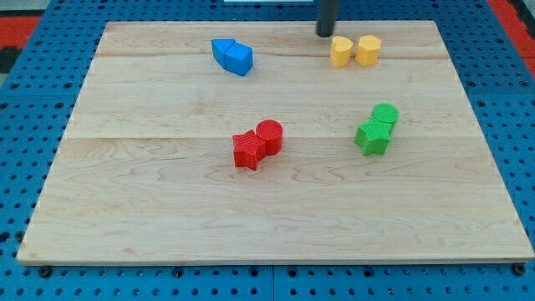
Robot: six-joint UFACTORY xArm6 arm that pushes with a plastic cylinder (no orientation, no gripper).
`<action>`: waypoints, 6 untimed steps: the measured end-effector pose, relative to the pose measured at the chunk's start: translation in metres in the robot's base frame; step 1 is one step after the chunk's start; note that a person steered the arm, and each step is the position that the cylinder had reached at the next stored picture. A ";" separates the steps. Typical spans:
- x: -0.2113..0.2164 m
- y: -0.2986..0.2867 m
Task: Push the blue blocks towards the yellow blocks
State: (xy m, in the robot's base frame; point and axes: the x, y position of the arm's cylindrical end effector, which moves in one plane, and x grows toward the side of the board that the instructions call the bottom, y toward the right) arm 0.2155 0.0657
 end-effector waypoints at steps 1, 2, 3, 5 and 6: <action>0.031 -0.059; 0.086 -0.093; 0.111 -0.133; 0.107 -0.251; 0.106 -0.247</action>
State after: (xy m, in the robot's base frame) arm 0.3218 -0.1812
